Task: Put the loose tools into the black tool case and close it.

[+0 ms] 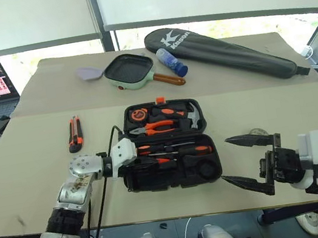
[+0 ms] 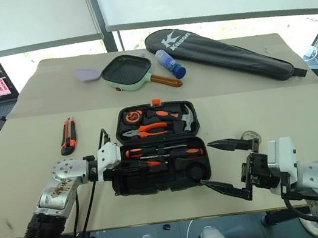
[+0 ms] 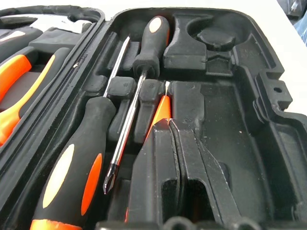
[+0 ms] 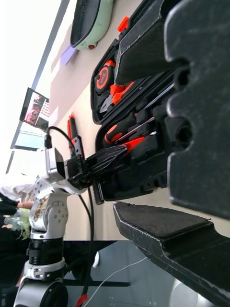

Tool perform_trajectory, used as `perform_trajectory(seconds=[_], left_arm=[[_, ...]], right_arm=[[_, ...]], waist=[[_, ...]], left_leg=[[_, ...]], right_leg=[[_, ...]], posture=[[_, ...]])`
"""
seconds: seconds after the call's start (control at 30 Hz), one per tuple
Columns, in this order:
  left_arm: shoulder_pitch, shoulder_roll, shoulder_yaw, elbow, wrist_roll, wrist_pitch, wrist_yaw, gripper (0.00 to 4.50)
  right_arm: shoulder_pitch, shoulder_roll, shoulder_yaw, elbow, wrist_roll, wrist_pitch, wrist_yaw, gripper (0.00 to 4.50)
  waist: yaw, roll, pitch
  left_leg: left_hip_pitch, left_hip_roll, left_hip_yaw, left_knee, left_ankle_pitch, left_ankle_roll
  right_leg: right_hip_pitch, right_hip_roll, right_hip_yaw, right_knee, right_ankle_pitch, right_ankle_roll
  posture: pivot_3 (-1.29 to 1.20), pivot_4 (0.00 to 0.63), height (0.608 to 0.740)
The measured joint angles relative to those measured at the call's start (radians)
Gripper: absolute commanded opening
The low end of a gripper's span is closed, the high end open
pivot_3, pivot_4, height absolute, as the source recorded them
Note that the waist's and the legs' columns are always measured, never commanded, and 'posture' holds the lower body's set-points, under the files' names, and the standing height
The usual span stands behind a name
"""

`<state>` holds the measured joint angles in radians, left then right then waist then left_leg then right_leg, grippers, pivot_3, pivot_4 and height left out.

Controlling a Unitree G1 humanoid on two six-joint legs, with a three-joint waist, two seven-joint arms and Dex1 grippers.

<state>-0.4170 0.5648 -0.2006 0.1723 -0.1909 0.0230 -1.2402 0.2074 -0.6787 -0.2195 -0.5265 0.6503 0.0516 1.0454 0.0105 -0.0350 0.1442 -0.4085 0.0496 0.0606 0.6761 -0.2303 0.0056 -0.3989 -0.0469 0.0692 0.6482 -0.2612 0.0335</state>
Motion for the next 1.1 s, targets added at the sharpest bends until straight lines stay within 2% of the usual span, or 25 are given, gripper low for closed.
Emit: perform_trajectory(seconds=[0.2,0.5,0.67,0.7,0.73,0.83,0.93,1.07,1.1], left_arm=[[0.000,-0.018,0.009,0.008,-0.011,0.092,0.051,0.06],[0.031,0.036,-0.001,-0.051,-0.011,0.156,0.036,0.06],[0.062,0.002,0.057,-0.066,-0.051,0.177,0.090,0.06],[0.091,-0.022,0.104,-0.078,-0.093,0.181,0.119,0.57],[0.122,-0.034,0.145,-0.092,-0.124,0.181,0.136,0.74],[0.307,-0.028,0.349,-0.189,-0.229,0.161,0.195,1.80],[0.453,-0.009,0.494,-0.257,-0.252,0.144,0.255,2.89],[0.676,-0.076,0.730,-0.315,-0.282,0.115,0.420,4.39],[0.714,-0.095,0.779,-0.314,-0.284,0.115,0.460,4.46]], right_arm=[[0.002,0.001,0.000,-0.004,0.000,0.000,-0.008,4.50],[-0.013,0.000,0.001,-0.004,0.001,0.008,-0.008,4.50],[-0.042,0.000,0.007,-0.002,0.000,0.013,-0.007,4.50],[-0.049,0.001,0.010,0.003,0.000,0.013,-0.007,4.50],[-0.051,0.007,0.007,0.005,0.000,0.012,-0.007,4.50],[-0.047,0.032,-0.010,0.047,-0.006,-0.014,-0.008,4.50],[-0.035,0.064,-0.030,0.080,-0.032,-0.065,-0.008,4.50],[0.015,0.108,-0.035,0.116,-0.042,-0.159,0.039,4.50],[0.024,0.123,-0.035,0.131,-0.041,-0.175,0.046,4.50]], waist=[[-0.003,0.003,-0.002],[-0.021,0.008,-0.007],[-0.023,0.010,-0.008],[-0.023,0.010,-0.008],[-0.028,0.009,-0.007],[-0.041,0.006,-0.006],[-0.033,0.006,-0.006],[-0.025,0.004,-0.005],[-0.023,0.003,-0.004]], left_leg=[[0.009,0.001,0.000,0.000,0.000,0.000],[0.010,0.001,0.000,-0.002,0.000,0.000],[0.010,0.001,0.000,-0.002,0.000,0.000],[0.010,0.001,0.000,-0.002,0.000,0.000],[0.009,0.003,0.000,-0.002,0.000,0.000],[0.009,0.003,-0.004,-0.007,0.000,0.000],[0.009,0.002,-0.005,-0.009,0.000,0.000],[0.010,0.001,-0.004,-0.010,-0.001,-0.001],[0.010,0.000,-0.003,-0.010,-0.001,-0.001]], right_leg=[[0.009,0.000,0.000,0.000,0.000,0.000],[0.009,0.000,0.000,0.000,-0.001,-0.001],[0.009,0.000,0.000,-0.001,-0.001,0.000],[0.009,0.000,0.000,-0.001,-0.001,-0.001],[0.007,0.001,0.001,-0.001,-0.001,-0.001],[0.004,0.001,0.002,-0.001,-0.001,-0.002],[0.004,-0.001,0.002,-0.001,-0.001,-0.003],[0.005,-0.007,0.000,-0.002,-0.002,-0.001],[0.005,-0.009,0.000,-0.002,-0.003,0.000]], posture=[[0.00,0.150,0.740],[0.00,0.150,0.740],[0.00,0.150,0.740],[0.00,0.150,0.740],[0.00,0.150,0.740],[0.00,0.150,0.740],[0.00,0.150,0.740],[0.00,0.150,0.740],[0.00,0.150,0.740]])
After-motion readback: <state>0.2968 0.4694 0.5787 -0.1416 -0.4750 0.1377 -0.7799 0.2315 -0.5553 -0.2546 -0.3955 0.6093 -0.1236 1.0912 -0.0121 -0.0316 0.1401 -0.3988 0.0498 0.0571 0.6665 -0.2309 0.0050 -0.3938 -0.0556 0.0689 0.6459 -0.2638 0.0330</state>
